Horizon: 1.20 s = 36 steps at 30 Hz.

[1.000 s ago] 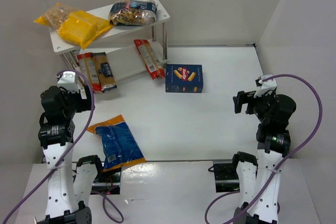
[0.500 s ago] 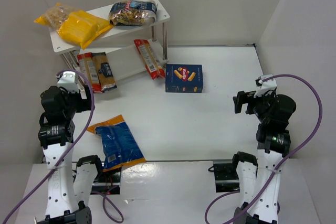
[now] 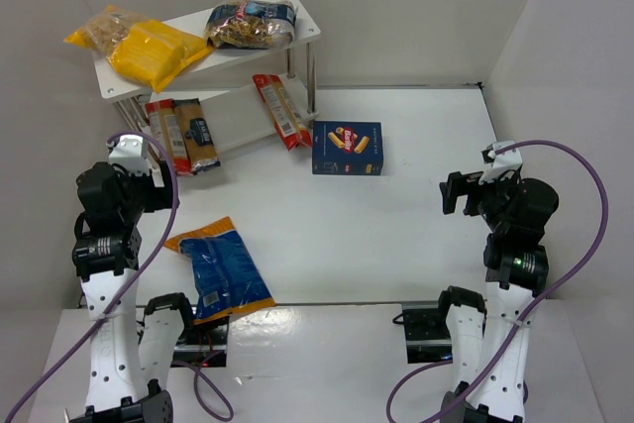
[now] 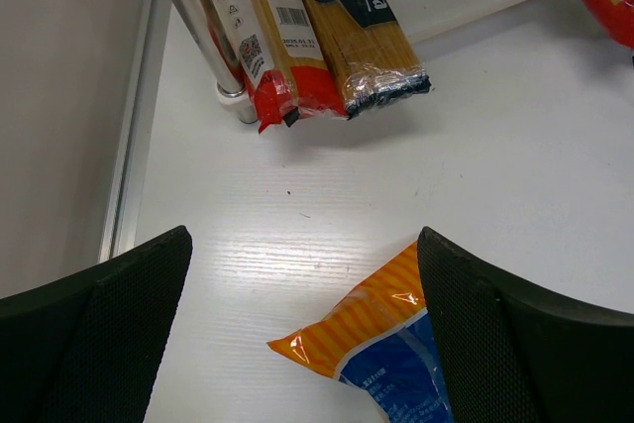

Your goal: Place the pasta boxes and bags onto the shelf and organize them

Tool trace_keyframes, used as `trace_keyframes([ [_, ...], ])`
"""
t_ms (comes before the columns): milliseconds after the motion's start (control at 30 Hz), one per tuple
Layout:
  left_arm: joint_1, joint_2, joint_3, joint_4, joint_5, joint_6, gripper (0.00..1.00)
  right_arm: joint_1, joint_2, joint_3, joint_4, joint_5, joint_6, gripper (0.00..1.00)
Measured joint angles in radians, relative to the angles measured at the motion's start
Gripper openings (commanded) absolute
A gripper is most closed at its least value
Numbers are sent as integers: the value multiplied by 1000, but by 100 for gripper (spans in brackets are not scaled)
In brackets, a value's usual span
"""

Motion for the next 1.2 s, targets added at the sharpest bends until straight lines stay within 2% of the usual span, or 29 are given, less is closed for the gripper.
trace_keyframes([
  [1200, 0, 8, 0, 0, 11, 18, 100, 0, -1, 0, 0, -2, -2, 100],
])
